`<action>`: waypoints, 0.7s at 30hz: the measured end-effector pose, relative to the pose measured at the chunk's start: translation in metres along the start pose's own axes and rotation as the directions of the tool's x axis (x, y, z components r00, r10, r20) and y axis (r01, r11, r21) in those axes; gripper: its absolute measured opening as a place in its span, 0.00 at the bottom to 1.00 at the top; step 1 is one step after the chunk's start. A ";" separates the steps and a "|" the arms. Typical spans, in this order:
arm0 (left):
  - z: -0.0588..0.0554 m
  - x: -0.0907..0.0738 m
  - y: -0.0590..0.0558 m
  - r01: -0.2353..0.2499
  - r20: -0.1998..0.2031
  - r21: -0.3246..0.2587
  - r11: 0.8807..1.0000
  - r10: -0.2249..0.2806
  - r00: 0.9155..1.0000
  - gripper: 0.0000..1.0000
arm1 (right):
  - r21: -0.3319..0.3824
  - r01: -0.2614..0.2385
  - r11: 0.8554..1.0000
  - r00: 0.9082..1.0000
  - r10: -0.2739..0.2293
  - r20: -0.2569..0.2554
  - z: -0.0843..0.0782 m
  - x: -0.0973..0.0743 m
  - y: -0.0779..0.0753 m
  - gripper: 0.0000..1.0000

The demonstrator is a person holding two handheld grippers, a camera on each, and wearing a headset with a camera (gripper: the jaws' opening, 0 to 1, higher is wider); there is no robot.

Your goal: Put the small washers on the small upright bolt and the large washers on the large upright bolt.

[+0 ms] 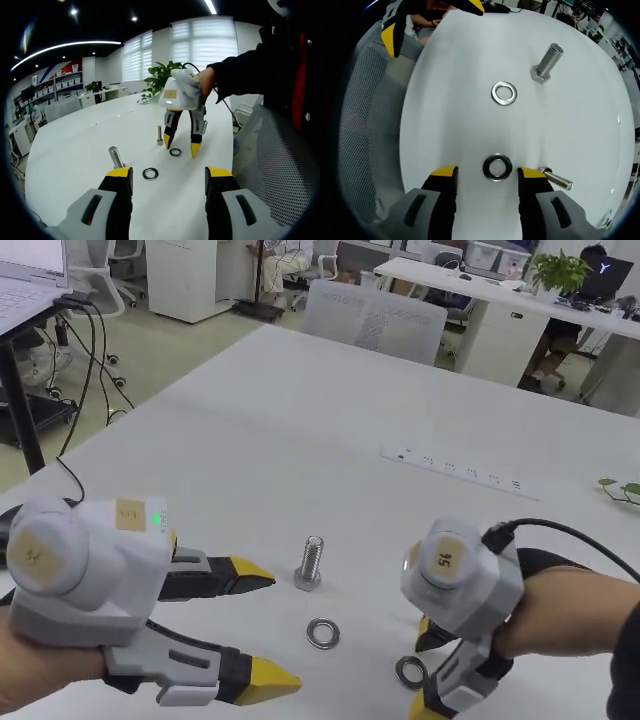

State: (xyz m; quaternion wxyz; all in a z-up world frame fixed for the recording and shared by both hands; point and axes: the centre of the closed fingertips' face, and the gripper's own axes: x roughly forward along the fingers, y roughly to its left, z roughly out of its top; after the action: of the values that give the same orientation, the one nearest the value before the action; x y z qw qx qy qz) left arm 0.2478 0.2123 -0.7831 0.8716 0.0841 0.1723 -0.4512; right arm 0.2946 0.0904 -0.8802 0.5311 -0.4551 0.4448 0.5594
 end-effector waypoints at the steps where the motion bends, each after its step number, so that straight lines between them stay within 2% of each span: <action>1: 0.000 0.000 0.000 0.001 0.000 -0.001 1.000 -0.001 1.000 0.57 | -0.001 0.004 1.000 1.000 -0.004 -0.002 0.000 0.000 -0.001 0.48; 10: 0.001 0.001 0.001 0.001 0.002 0.000 1.000 -0.001 1.000 0.57 | -0.001 0.012 1.000 1.000 -0.012 -0.019 0.000 0.000 0.000 0.46; 21: 0.000 -0.001 0.000 -0.004 0.002 -0.001 1.000 0.004 1.000 0.57 | -0.004 0.015 1.000 1.000 -0.015 -0.006 0.005 0.001 -0.001 0.32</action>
State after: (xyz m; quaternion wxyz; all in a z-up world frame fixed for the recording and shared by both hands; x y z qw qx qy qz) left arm 0.2476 0.2132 -0.7825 0.8728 0.0833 0.1715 -0.4493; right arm 0.2953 0.0958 -0.8798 0.5330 -0.4614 0.4419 0.5548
